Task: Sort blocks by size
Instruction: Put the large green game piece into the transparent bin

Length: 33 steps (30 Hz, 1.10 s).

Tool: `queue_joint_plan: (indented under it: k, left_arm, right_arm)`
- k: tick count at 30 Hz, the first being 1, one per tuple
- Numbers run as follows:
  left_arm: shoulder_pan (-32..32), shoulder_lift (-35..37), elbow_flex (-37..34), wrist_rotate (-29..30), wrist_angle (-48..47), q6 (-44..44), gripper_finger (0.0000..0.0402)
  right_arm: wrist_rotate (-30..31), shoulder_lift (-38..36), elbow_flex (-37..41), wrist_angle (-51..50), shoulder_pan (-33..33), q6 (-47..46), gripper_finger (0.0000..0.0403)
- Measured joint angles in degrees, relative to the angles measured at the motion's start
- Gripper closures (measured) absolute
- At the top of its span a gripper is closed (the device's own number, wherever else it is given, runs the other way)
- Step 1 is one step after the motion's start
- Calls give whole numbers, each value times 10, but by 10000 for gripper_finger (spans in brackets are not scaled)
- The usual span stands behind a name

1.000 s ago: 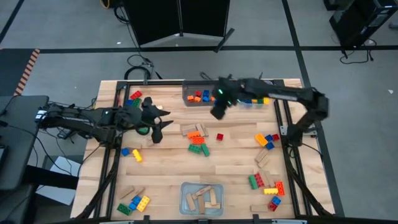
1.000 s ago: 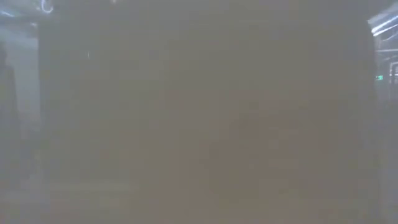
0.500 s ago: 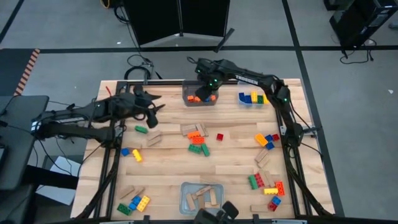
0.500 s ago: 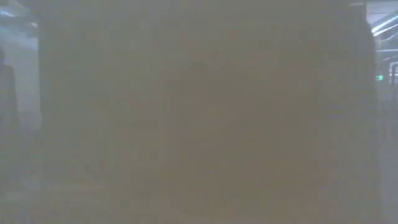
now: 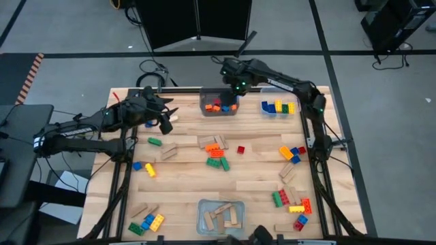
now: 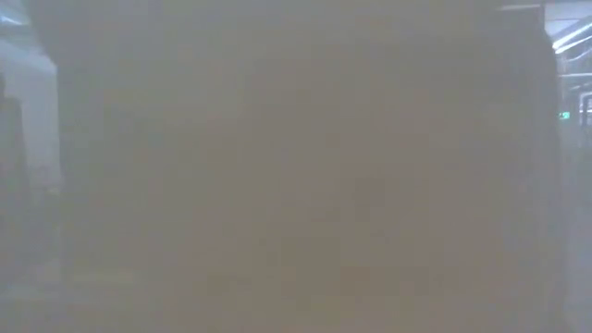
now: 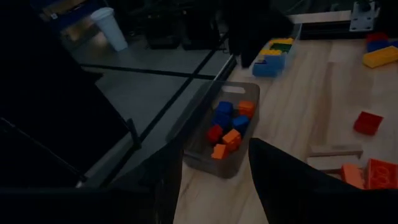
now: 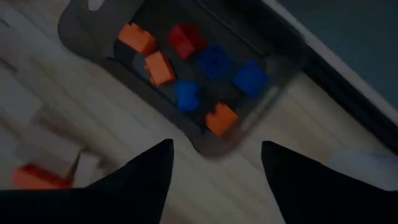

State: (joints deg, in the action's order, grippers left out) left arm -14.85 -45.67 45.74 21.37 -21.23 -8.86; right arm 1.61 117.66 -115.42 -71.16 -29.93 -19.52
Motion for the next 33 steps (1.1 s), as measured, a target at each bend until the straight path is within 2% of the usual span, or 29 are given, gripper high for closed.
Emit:
queue_joint_plan:
  k: [4,7,10,13,18,23,28,33]
  left_arm:
    - [-1,0,0,2,6,1,210]
    - [-1,0,0,2,8,2,210]
    - [-1,0,0,2,15,7,210]
    - [-1,0,0,2,17,48,210]
    - [-3,-13,2,39,7,204,210]
    - [-39,-68,63,58,-84,270,210]
    - [-99,-154,155,55,-221,276,210]
    - [-166,-244,228,2,-371,275,210]
  right_arm:
    - [-10,-52,2,-32,30,40,180]
    - [-15,-103,46,-7,62,55,200]
    - [-16,-174,133,43,95,45,211]
    - [-17,-255,242,102,127,6,216]
    - [0,-385,406,158,179,-105,215]
    - [3,-480,521,184,230,-211,219]
    - [17,-534,599,192,281,-281,222]
    - [23,-551,647,193,328,-340,222]
